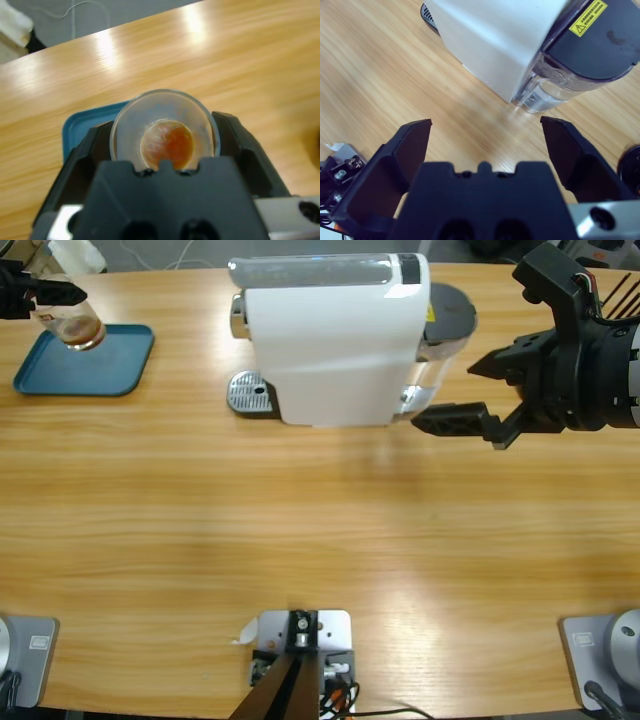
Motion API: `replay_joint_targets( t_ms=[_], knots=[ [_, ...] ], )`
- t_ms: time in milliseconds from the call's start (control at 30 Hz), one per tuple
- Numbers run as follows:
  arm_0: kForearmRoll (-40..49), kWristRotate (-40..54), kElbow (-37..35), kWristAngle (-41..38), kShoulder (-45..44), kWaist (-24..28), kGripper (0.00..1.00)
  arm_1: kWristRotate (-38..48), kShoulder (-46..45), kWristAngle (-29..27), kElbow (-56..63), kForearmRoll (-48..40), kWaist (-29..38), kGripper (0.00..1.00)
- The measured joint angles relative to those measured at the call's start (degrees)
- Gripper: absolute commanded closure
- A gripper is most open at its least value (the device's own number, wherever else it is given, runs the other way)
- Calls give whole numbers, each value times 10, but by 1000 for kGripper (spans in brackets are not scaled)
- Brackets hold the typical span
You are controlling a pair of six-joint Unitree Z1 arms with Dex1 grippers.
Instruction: Pour coffee
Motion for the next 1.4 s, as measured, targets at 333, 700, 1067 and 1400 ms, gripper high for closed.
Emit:
replay_joint_targets(
  t_ms=[333, 700, 1067, 1400],
  knots=[
    [-32, -17, 5, 46, 91, 19, 1000, -6, 0, 0, 0, 7, 0, 23],
    [-42, -66, 10, 53, 103, 27, 9, -12, 3, 0, -1, 9, 0, 23],
    [-43, -71, 40, 60, 22, 31, 13, -12, -6, -2, -3, 18, 0, 23],
    [114, -106, 57, 55, -247, -58, 4, -11, -53, -13, -2, 33, 5, 23]
  ],
)
